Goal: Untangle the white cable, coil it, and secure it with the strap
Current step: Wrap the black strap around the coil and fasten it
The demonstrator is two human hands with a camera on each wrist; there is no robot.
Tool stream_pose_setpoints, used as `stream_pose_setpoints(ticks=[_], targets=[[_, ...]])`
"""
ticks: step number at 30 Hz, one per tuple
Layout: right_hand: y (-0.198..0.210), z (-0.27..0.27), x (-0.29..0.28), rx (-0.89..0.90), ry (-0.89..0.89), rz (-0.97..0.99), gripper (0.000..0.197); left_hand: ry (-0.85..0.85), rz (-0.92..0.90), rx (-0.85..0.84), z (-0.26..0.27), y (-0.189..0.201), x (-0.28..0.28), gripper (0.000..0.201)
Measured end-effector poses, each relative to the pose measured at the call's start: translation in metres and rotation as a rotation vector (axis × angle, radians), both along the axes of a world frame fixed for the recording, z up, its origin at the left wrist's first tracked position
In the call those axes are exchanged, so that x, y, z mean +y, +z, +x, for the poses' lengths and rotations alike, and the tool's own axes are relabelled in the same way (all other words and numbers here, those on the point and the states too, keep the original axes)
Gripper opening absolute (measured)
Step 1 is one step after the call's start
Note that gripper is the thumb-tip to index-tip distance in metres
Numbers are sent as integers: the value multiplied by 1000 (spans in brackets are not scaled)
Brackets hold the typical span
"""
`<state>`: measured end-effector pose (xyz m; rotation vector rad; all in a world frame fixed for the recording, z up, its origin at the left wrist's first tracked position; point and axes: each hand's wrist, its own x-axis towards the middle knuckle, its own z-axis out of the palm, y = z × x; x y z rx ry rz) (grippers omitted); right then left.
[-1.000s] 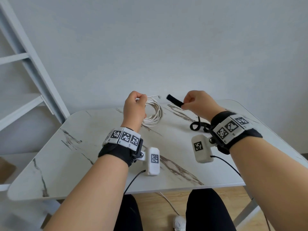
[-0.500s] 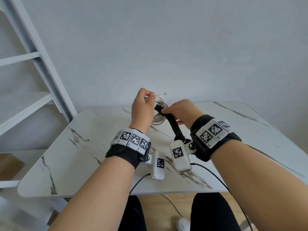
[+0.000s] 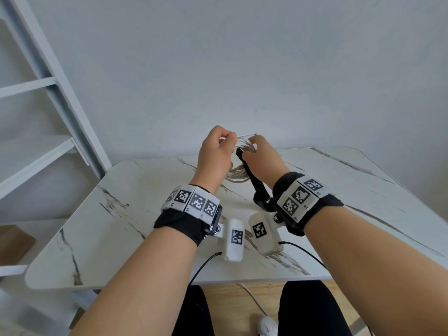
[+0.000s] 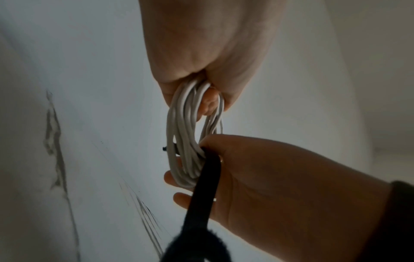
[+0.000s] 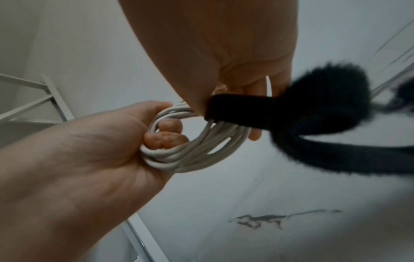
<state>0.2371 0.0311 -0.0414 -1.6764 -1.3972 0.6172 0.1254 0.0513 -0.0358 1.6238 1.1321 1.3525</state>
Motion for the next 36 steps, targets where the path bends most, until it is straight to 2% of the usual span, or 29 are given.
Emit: stream_pose_setpoints(ticks=[4, 6, 13, 16, 20, 24, 27, 30, 32, 34, 36], targets=[[-5, 1, 1, 139, -7, 90, 20, -39, -26, -16, 1, -1, -1, 15], [-5, 2, 1, 197, -28, 111, 21, -56, -24, -17, 2, -1, -2, 16], [-5, 10, 3, 358, -9, 57, 15, -78, -24, 13, 5, 0, -4, 16], [-5, 21, 3, 485, 74, 17, 10, -72, -48, 8, 3, -1, -3, 17], [-4, 34, 0, 703, 246, -32, 31, -95, -100, -29, 2, -2, -2, 15], [0, 40, -1, 957, 319, -102, 48, -129, -161, -55, 2, -5, -2, 13], [1, 43, -2, 983, 300, -92, 46, -127, -213, -51, 4, -6, -1, 9], [0, 45, -2, 1027, 340, -100, 43, -111, -270, -58, 6, -6, 1, 23], [-1, 44, -2, 1032, 376, -92, 32, -118, -273, -53, 6, -6, 1, 27], [-1, 43, -2, 1002, 408, -85, 23, -131, -254, -51, 6, -7, -1, 24], [-3, 41, -1, 974, 396, -77, 21, -135, -237, -64, 6, -8, -2, 19]])
